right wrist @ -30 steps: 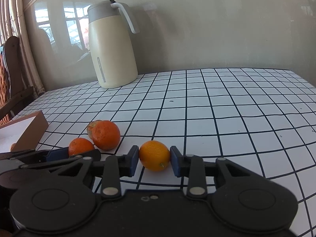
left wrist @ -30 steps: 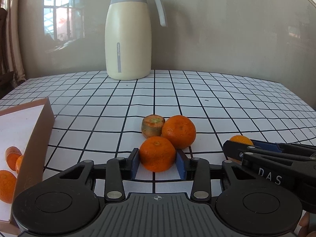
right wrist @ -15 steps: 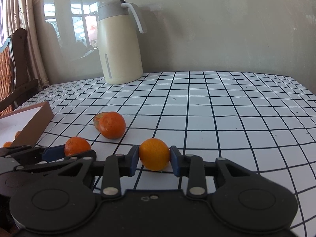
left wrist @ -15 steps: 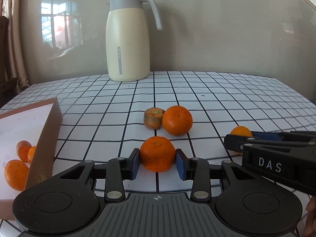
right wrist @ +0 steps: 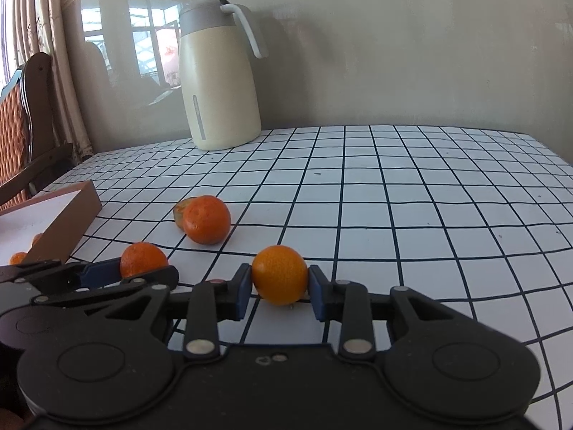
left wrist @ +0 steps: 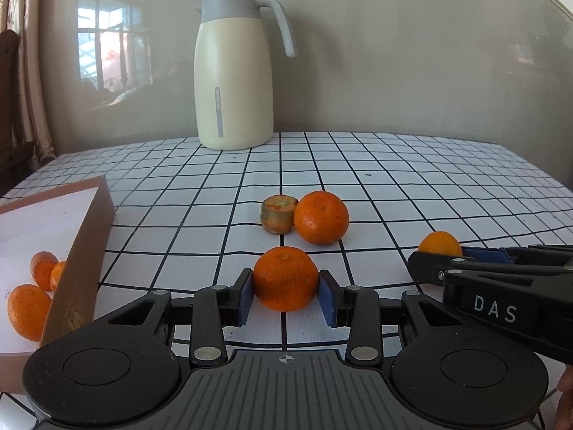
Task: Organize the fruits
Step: 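Carry both held oranges toward the brown box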
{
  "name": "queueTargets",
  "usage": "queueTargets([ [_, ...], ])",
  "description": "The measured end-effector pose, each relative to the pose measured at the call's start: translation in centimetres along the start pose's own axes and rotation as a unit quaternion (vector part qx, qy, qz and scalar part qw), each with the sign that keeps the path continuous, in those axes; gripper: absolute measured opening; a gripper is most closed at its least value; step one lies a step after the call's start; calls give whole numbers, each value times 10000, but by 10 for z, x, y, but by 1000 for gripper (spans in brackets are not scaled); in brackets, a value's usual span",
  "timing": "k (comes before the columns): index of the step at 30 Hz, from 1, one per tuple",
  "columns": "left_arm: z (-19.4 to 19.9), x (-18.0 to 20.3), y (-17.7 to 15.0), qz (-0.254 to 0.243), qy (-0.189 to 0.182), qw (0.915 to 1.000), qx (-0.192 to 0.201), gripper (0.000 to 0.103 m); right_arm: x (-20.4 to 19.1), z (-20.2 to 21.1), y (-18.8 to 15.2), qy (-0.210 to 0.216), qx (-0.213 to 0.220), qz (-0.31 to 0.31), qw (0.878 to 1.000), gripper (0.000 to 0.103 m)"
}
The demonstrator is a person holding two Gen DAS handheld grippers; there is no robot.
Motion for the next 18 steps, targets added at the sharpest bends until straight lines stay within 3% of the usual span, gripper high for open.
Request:
queueTargets([
  [8,11,-5,-3,13,38,9999,105,37,-4,10,1,103,128,76,9998,25],
  [18,38,-30,-16,46,155,9998,144,37,-31,31,-11,391,153,593,9974,25],
])
Point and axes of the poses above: each gripper's, at about its wrist camera, not at the fingertips, and z roughly against the way its jaws point, x to its right, y to its top, the point moved 1 cm from there along -z, roughly the way its jaws point, and after that the axes turned 15 degrees about -x, right-handed, at the moved point
